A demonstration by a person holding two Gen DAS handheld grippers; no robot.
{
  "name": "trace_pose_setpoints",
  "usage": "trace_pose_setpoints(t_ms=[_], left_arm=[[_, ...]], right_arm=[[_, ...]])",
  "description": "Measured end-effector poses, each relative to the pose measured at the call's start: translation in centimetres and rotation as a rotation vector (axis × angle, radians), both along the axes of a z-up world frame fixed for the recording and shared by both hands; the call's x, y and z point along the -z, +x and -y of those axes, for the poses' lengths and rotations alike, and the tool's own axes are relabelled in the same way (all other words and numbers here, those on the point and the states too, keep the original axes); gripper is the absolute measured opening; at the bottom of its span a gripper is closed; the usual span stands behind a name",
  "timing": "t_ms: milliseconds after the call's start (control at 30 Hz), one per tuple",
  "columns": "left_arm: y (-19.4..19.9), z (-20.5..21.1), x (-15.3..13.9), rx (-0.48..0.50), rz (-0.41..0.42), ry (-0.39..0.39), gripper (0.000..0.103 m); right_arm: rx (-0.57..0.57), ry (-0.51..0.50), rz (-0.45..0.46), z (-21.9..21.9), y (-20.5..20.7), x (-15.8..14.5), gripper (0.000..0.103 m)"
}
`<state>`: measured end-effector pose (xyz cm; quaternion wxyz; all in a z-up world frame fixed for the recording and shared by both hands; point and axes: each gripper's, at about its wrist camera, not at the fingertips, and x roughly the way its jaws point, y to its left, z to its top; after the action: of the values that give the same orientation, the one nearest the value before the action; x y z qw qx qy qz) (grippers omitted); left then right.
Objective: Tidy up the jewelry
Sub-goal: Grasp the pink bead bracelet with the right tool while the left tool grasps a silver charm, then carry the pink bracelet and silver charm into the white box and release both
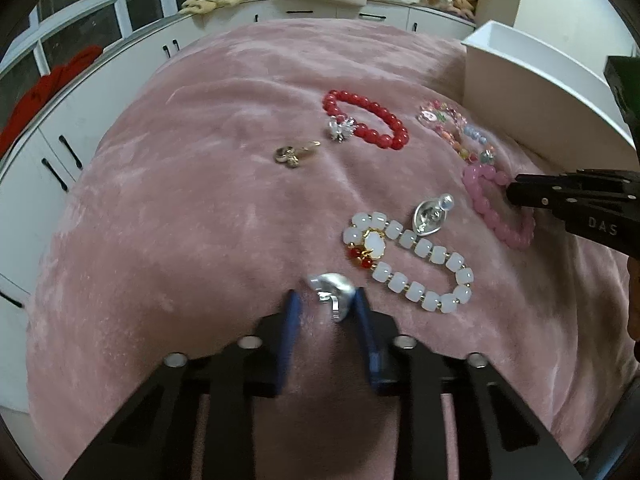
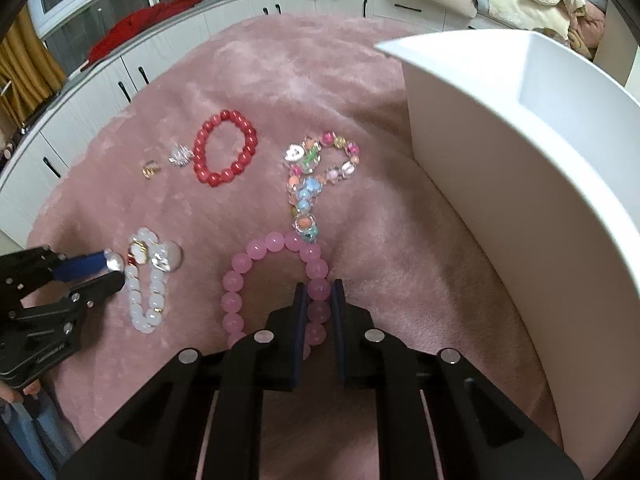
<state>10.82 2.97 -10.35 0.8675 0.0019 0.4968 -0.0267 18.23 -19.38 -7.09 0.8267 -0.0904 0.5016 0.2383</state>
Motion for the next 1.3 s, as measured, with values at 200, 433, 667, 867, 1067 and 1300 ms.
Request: trace_pose_setpoints(t_ms=[200,433,667,867,1067,1300], left_arm=[[-0.4,0.4,-0.4,0.009,0.018,0.026,0.022],[-1.5,1.2,-1.8,0.028,0.068,0.065,0.022],[-1.9,3.2,-4.6,0.083,0.123,0.093,0.022],[-1.1,5.6,-8.3,0.131,0.184,0.067,0.022],[0.6,8.6,-12.0,0.199,0.238,0.038,0.022],[3.9,12.5,-16.0,0.281,0.281,0.014,0.022]], right_arm=[[-0.023,0.062,0.031,0.3,-1.0,-2.2,0.012],[-0.038,0.115,0.076,0.4,-1.9,-4.6,0.012],[-0.037,0.181,0.139,1.7,-2.5,-8.1,0.013],[-0.013,0.256,0.193,4.0,-2.8,-11.3,0.013],[0.027,0.316,0.260,6.9,-2.6,-14.5,0.012],[0.145,0.320,0.336,12.0,-1.9,-17.4,0.013]])
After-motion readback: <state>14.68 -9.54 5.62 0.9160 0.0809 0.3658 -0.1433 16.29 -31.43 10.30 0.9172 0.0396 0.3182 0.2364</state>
